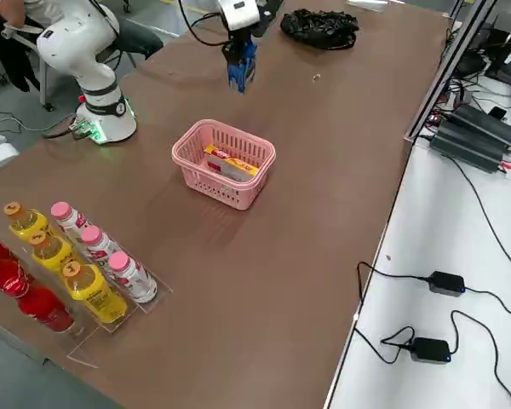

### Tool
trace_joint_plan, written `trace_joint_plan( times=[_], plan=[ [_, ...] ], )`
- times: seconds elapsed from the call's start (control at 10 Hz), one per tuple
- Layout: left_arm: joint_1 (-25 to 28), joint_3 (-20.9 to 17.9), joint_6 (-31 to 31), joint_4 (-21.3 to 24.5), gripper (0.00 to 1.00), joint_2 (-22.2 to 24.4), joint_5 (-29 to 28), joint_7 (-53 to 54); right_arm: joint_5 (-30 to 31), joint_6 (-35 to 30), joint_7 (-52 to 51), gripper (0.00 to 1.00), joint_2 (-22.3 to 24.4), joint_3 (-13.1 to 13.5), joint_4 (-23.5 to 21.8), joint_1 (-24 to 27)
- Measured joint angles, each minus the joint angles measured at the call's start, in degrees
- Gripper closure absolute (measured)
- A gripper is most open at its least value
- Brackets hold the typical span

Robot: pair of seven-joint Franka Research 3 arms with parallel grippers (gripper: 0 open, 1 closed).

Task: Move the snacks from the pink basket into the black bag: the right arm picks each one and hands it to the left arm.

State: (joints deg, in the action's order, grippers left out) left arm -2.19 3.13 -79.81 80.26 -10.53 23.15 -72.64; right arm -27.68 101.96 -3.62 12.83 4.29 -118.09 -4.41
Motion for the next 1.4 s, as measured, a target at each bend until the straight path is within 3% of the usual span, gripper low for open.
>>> trace_joint_plan(
  times=[0.4,0.7,1.1,1.4],
  plan=[
    [-8.06,0.35,-13.82,3.56,0.00,-1.12,3.35,-17.61,-16.62,5.84,2.11,0.50,-6.12,-0.04,1.78,-5.44],
    [-13.64,0.47,-21.49,3.82,0.00,-3.14,4.21,-25.64,-28.55,15.70,5.67,0.50,-8.32,-0.12,2.07,-14.61],
    [-23.61,0.60,-22.67,3.84,0.00,-4.33,4.28,-33.73,-45.10,32.83,6.64,0.50,-10.78,-0.17,2.12,-28.11],
    [-24.67,1.56,-16.88,3.63,0.00,-3.81,4.25,-34.52,-53.66,49.70,6.82,0.50,-12.99,-0.24,2.98,-40.32]
  ],
)
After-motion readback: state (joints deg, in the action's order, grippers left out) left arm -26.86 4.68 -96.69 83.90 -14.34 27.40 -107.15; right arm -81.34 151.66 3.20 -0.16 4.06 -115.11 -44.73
